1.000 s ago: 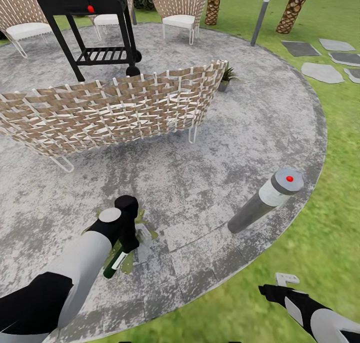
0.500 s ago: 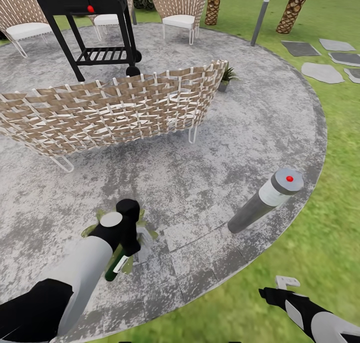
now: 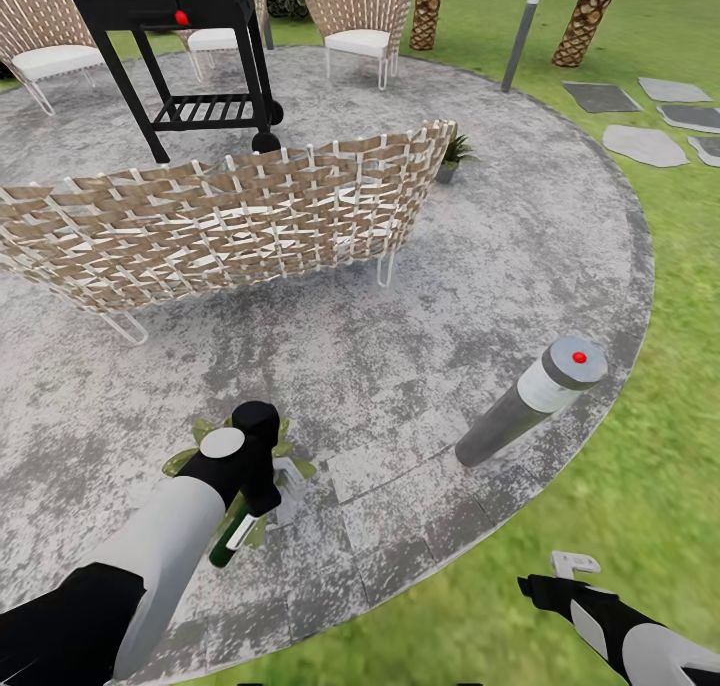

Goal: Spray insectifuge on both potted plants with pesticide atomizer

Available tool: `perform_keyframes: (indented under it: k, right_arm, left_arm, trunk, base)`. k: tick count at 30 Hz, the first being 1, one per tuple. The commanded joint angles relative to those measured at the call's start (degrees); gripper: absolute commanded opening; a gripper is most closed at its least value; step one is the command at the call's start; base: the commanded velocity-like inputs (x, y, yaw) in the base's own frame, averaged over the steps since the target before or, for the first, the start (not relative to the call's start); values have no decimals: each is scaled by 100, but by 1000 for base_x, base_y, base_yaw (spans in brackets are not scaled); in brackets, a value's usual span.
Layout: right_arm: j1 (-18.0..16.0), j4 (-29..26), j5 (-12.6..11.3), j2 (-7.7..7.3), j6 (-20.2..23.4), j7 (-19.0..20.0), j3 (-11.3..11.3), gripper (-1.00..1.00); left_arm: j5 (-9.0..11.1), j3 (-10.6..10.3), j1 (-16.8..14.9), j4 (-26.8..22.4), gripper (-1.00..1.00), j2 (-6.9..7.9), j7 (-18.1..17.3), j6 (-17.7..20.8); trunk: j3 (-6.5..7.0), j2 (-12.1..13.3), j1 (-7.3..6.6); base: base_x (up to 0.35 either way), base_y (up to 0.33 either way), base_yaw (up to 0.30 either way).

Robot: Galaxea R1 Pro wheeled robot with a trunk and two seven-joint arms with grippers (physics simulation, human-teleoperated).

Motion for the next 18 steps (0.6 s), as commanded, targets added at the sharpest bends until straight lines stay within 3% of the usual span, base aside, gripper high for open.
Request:
perform_keyframes:
  k: [1, 11, 18]
  right_arm:
    - [0, -6, 0, -2, 20, 26, -44, 100]
    - [0, -6, 7, 0, 20, 24, -44, 100]
    - [0, -6, -24, 0, 20, 18, -44, 100]
  left_arm:
    - [-50, -4, -2, -19, -100, 0, -52, 60]
    - [-50, 7, -2, -88, -100, -7, -49, 68]
    - [-50, 8, -2, -90, -100, -35, -51, 69]
  trunk:
    - [-3, -2, 0]
    - [-3, -2, 0]
    - [-3, -2, 0]
  base:
    - [0, 0, 0]
    - [-2, -12, 0]
    - [-135, -181, 0]
